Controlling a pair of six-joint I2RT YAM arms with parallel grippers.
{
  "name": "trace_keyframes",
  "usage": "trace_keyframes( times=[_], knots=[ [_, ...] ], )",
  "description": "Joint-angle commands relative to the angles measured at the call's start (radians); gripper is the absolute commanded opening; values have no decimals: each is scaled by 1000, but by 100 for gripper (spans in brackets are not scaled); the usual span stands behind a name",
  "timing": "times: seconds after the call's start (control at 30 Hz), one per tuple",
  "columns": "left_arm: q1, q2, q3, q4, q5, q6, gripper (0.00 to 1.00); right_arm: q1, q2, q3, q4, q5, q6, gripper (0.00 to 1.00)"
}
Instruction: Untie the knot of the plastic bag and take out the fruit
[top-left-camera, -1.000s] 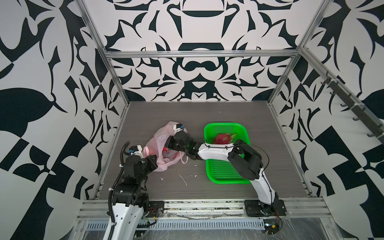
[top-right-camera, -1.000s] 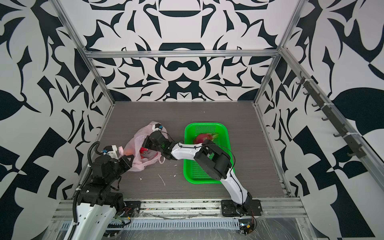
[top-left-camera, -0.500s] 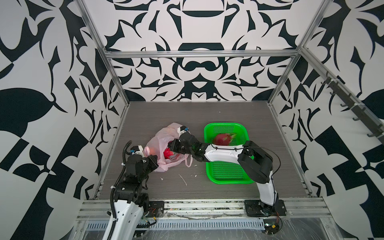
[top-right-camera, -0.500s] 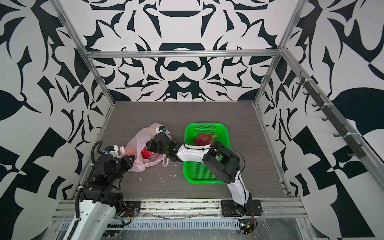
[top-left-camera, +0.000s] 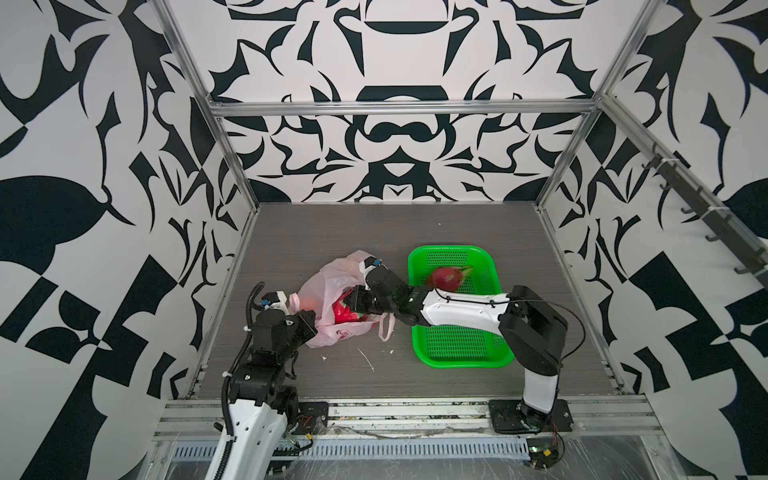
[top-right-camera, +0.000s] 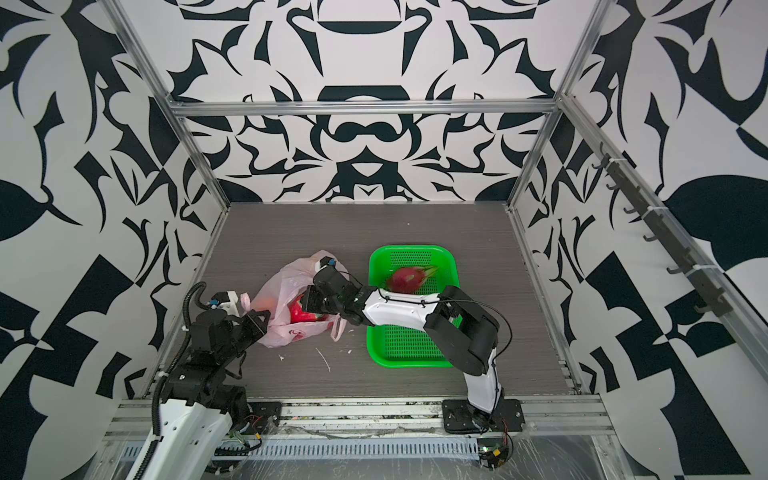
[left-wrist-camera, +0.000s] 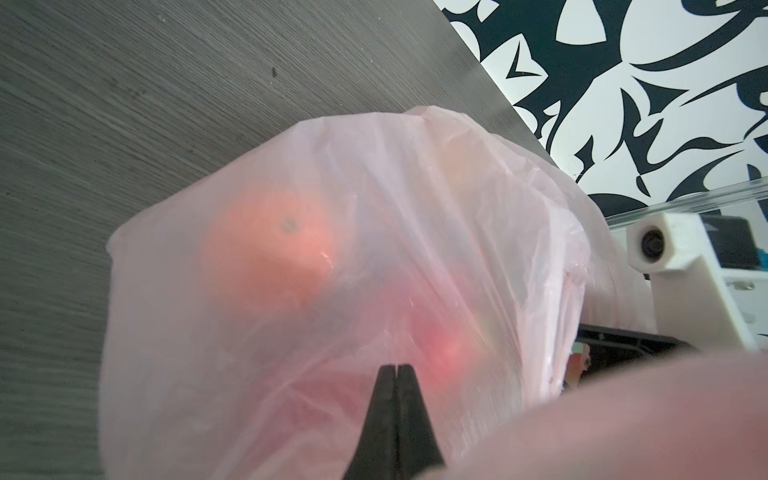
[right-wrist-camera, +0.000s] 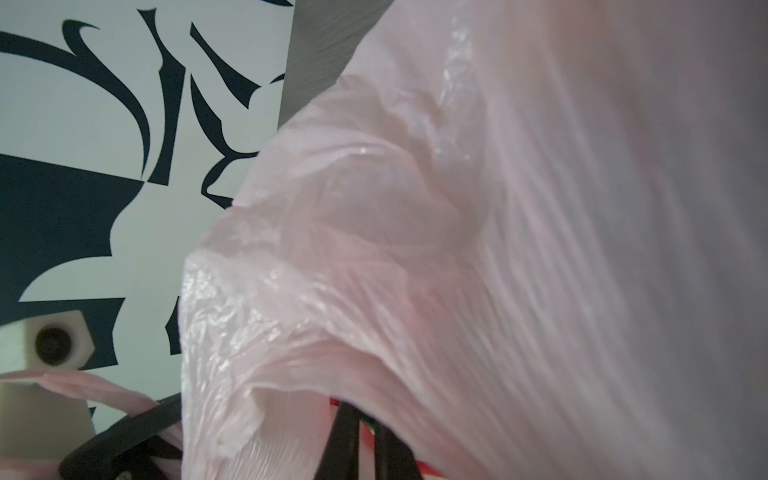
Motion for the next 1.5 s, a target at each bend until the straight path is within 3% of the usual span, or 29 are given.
trace_keyframes(
  times=[0.0,0.37,0.73,1.1,1.33,1.47],
  knots=[
    [-2,-21,-13,-1,16,-15,0,-9,-48,14,-46,-16,-65,0],
    [-2,-109,-48,-49,91,-66,0,-18,-4,127,-283,21,-149,5],
    [-2,-233,-80,-110,122,-90,0,34,23,234,-458,150,-61,16],
    [-2,-287,-86,-131,132,-75,0,114,100,396,-634,300,35,34],
    [-2,-321,-82,-142,132,-68,0,140,106,498,-849,442,154,58],
    [-2,-333,-80,-143,145,-70,0,144,121,553,-937,462,212,70]
  ],
)
